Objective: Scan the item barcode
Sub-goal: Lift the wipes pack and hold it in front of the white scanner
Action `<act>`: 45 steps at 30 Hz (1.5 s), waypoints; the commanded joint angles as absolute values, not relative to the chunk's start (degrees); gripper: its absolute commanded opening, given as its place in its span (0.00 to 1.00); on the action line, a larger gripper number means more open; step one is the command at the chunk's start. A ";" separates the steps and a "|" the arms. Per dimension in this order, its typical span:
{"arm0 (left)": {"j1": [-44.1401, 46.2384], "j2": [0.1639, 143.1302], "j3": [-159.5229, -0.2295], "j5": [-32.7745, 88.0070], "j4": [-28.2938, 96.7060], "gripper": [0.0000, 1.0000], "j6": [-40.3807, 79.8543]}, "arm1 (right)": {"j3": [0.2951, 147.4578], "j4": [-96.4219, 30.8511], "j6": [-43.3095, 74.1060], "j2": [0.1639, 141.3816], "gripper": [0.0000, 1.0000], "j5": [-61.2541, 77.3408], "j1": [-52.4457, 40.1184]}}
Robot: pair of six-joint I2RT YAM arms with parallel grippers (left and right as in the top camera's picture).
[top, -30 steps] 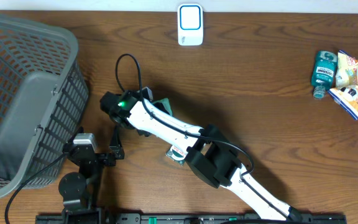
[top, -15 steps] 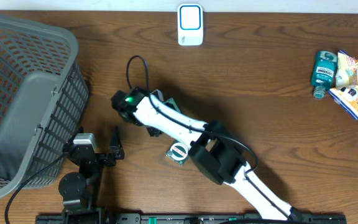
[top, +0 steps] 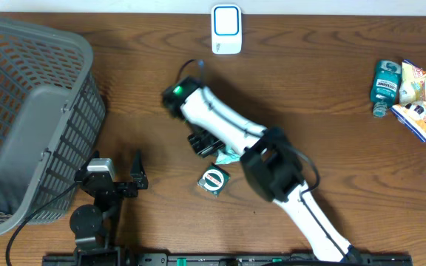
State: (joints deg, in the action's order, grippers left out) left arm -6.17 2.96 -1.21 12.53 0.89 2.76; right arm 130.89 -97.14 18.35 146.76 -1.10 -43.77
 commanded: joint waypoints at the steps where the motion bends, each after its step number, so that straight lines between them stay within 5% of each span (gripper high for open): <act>1: -6.20 2.85 -0.23 13.26 2.76 0.98 2.61 | 134.63 -97.54 10.63 146.32 0.02 18.55 -37.52; 17: -6.20 2.85 -0.23 13.26 2.76 0.98 2.61 | 133.80 -97.51 8.19 143.83 0.01 70.15 -16.97; 24: -6.20 2.87 -0.23 13.26 2.76 0.98 2.61 | 133.80 -97.51 5.76 143.52 0.01 72.77 -13.74; 45: -6.20 2.87 -0.23 13.26 2.76 0.98 2.61 | 138.21 -88.64 0.51 140.35 0.01 15.57 -20.47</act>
